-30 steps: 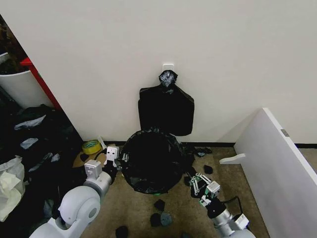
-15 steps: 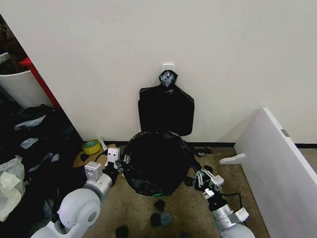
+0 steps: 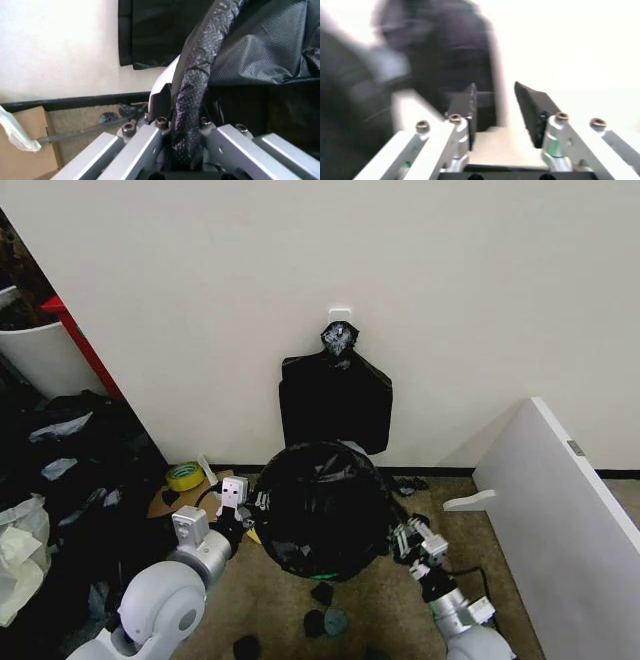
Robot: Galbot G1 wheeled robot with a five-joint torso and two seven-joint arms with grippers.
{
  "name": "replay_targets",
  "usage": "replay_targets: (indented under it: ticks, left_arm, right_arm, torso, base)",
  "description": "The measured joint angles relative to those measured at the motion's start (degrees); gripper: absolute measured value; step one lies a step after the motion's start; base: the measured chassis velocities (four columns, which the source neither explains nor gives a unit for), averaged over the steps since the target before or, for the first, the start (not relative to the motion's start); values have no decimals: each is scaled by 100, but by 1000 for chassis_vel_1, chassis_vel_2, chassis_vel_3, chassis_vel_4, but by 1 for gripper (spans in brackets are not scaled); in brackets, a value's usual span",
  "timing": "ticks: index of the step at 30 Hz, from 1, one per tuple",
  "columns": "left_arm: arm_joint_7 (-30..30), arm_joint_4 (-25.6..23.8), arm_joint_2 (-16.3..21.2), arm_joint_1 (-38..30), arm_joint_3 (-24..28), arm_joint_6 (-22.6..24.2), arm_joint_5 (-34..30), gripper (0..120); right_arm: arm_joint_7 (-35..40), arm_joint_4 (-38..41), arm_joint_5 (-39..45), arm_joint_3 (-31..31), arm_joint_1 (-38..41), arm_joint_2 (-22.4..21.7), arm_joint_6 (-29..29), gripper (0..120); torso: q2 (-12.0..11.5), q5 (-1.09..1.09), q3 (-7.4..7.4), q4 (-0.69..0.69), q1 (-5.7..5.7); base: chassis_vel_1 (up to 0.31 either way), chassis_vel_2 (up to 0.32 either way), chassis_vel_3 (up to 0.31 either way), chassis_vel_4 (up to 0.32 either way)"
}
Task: Place the garbage bag over the trash bin.
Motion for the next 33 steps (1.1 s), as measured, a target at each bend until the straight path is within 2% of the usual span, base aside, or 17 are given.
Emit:
replay_targets:
  ticks: [2,3,4,7,10,11,12,13,16,17,22,24,25,31,33]
  left_arm:
    - [0,71,-32,-19,84,-42,61,0]
    - [0,71,-32,-19,84,-42,61,0]
    - [1,114,-48,-26,135,-74,104,0]
    - [18,249,-113,-29,319,-154,238,0]
    - [57,351,-217,-14,493,-228,348,0]
    - [57,351,-217,-14,493,-228,348,0]
    - [68,385,-271,-11,543,-273,384,0]
    - [72,403,-309,-11,567,-308,405,0]
    - [86,442,-433,-12,616,-397,466,0]
    - [86,442,-433,-12,616,-397,466,0]
    - [166,522,-595,-14,666,-545,616,0]
    - [192,561,-643,-48,699,-579,674,0]
    - [192,561,-643,-48,699,-579,674,0]
    - [241,598,-654,-78,721,-633,822,0]
    - [248,598,-652,-78,721,-643,834,0]
  right_arm:
    - [427,418,516,42,-15,-29,-314,40]
    - [427,418,516,42,-15,-29,-314,40]
    - [482,652,736,61,-39,-44,-377,44]
    - [60,1323,978,35,-198,-110,-240,56]
    - [-869,1865,693,-208,-369,-208,-89,68]
    - [-869,1865,693,-208,-369,-208,-89,68]
    - [-1008,2018,371,-359,-414,-247,-226,73]
    - [-1007,2104,98,-510,-430,-275,-420,73]
    - [-682,2224,-315,-1001,-385,-359,-1009,64]
    - [-682,2224,-315,-1001,-385,-359,-1009,64]
    - [-94,2106,-443,-1600,-94,-431,-1717,42]
    - [154,2029,-515,-1754,25,-416,-2080,33]
    - [154,2029,-515,-1754,25,-416,-2080,33]
    - [796,1834,-454,-2226,594,-335,-3181,10]
    - [896,1758,-419,-2304,736,-307,-3320,7]
  torso:
    - [0,1,0,0,0]
    - [0,1,0,0,0]
    - [0,2,0,1,0]
    - [0,0,0,1,0]
    - [0,-1,0,0,0]
    - [0,-1,0,0,0]
    - [0,-1,0,0,0]
    - [0,-1,0,0,0]
    - [0,0,0,0,0]
    - [0,0,0,0,0]
    - [0,1,0,1,0]
    - [0,1,0,1,0]
    - [0,1,0,1,0]
    - [0,0,0,1,0]
    - [0,0,0,1,0]
  base:
    - [0,0,0,0]
    - [0,0,0,0]
    - [0,0,0,0]
    - [0,0,0,0]
    - [0,0,0,0]
    - [0,0,0,0]
    - [0,0,0,0]
    - [0,0,0,0]
    - [0,0,0,0]
    - [0,0,0,0]
    - [0,0,0,0]
    - [0,0,0,0]
    - [0,0,0,0]
    - [0,0,0,0]
    - [0,0,0,0]
